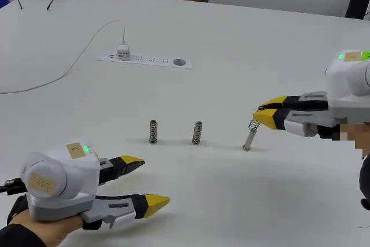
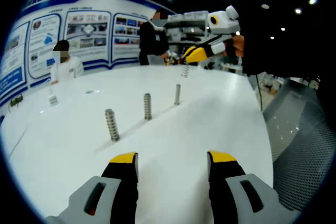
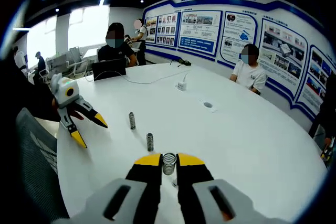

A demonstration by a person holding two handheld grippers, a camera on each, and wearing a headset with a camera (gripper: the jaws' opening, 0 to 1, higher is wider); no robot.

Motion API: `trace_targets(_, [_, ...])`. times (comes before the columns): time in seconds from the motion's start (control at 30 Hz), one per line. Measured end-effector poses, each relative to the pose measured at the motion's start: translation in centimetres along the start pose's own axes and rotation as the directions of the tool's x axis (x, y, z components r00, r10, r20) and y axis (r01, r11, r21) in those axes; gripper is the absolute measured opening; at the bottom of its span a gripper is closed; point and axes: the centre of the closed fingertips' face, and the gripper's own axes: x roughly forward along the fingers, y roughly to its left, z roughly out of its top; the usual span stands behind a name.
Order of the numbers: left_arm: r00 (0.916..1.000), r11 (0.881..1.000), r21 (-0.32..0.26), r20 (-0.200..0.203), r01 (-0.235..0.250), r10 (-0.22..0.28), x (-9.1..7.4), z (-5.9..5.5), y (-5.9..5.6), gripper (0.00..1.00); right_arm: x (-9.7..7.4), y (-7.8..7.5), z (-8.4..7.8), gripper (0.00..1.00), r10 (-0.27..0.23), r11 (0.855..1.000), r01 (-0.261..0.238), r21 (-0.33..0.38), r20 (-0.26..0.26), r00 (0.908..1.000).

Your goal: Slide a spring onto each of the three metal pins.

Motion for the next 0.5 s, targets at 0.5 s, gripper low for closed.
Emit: trace_targets(0.5, [1.0, 1.0, -0.011, -0.002, -0.005, 0.005, -0.2, -0.3, 0.2, 0.53, 1.7, -1.7, -1.8, 0.11, -0.032, 0.999, 0.035, 0.041, -0.056, 0.9979])
